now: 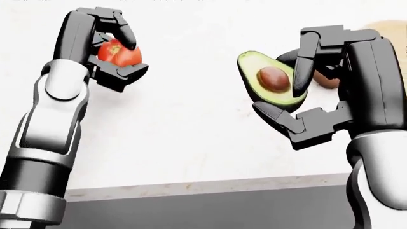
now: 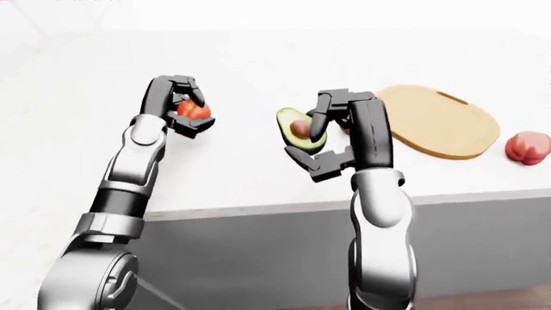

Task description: Place the avocado, onion, tomato and bell pepper on the cutting board.

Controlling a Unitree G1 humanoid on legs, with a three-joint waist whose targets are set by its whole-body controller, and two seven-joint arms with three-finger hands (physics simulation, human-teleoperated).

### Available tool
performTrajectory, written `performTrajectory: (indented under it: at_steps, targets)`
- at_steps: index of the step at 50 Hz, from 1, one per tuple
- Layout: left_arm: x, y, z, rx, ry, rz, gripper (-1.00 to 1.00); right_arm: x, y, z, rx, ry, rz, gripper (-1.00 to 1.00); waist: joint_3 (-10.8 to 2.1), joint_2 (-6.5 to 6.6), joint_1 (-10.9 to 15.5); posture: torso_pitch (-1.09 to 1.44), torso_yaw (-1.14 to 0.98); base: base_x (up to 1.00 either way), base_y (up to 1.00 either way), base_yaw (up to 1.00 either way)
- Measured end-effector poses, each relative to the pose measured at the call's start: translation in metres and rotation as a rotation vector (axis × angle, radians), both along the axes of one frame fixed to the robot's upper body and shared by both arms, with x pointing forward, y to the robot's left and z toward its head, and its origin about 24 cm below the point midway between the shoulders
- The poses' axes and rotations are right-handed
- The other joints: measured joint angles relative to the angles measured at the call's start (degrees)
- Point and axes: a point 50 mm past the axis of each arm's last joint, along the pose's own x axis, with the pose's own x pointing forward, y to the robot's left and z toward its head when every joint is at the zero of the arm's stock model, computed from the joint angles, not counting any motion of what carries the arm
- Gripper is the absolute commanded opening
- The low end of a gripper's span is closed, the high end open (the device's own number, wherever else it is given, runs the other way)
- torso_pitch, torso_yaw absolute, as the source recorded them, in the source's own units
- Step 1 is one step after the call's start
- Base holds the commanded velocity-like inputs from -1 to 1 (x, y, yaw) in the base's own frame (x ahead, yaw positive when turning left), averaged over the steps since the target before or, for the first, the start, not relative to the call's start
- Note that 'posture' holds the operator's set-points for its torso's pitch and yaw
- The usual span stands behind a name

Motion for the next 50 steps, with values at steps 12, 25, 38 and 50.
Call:
performTrajectory:
  at_steps: [12,25,38,50]
  targets:
    - [-0.036,-0.005,0.035,-0.004,-0.077,-0.048,-1.00,0.003,-0.002,0.016,-0.013,-0.035,-0.003,-1.00,0.30,0.28,-0.13,0.00,0.00,0.00,0.00,0.00]
    - [-0.083,0.000,0.071,-0.017,-0.174,-0.075,-1.00,0.009,0.001,0.033,-0.024,-0.063,0.023,-1.00,-0.24,-3.30,1.15,0.00,0.00,0.00,-0.27,0.00]
    - [-0.086,0.002,0.067,-0.022,-0.131,-0.078,-1.00,0.010,0.000,0.026,-0.019,-0.032,0.011,-1.00,1.38,2.62,1.50,0.00,0.00,0.00,-0.27,0.00]
    - [-0.084,0.008,0.065,-0.021,-0.123,-0.049,-1.00,0.009,0.009,0.033,-0.021,-0.061,0.061,-1.00,0.46,-0.48,1.67,0.00,0.00,0.00,-0.27,0.00]
